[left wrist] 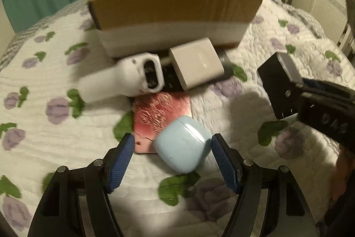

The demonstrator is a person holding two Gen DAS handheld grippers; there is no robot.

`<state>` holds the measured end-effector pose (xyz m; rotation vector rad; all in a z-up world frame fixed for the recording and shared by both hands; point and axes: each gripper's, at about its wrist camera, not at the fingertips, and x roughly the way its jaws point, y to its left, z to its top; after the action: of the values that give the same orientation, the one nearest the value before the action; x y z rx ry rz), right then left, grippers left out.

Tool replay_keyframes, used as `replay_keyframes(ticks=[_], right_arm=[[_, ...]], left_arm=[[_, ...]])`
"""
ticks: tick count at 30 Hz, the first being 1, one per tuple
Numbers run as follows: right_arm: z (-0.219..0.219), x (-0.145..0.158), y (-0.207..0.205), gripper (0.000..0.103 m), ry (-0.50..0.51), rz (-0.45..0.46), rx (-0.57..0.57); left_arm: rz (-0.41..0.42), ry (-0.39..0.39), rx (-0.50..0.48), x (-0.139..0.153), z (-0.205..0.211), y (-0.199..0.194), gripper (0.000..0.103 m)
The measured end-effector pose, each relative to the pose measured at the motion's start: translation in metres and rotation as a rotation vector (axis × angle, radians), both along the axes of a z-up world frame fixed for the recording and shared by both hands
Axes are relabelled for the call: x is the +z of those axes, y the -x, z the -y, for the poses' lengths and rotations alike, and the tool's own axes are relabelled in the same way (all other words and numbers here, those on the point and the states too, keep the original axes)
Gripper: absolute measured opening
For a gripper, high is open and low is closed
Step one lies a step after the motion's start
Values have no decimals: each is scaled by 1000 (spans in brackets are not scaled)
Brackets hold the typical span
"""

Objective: Organize rigid objects
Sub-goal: 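Grasp the light-blue earbud case with the left tool while the right tool grasps the black charger, then carry the earbud case and black charger into the box and release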

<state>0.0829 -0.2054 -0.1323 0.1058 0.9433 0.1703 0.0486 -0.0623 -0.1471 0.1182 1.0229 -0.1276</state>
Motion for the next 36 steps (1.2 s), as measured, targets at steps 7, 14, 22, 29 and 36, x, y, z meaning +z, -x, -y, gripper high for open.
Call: replay_keyframes(ticks=[7,14,22,29,36], right_arm=[[7,3,1,42,-23,1,3],[3,0,2,42,-9,0,7],[0,16,19,42,19,25,15],[-7,50,41,41,68,83,22],[-9,96,48,41,82,165,19]], left_arm=[[14,-87,-34,-16,19,-2,74],[30,-94,-86,-15,25,5,59],[79,-48,-82,14,21,17,59],[137,-3,-59,50,7,24,59],[169,59,-31,86,-14,16,59]])
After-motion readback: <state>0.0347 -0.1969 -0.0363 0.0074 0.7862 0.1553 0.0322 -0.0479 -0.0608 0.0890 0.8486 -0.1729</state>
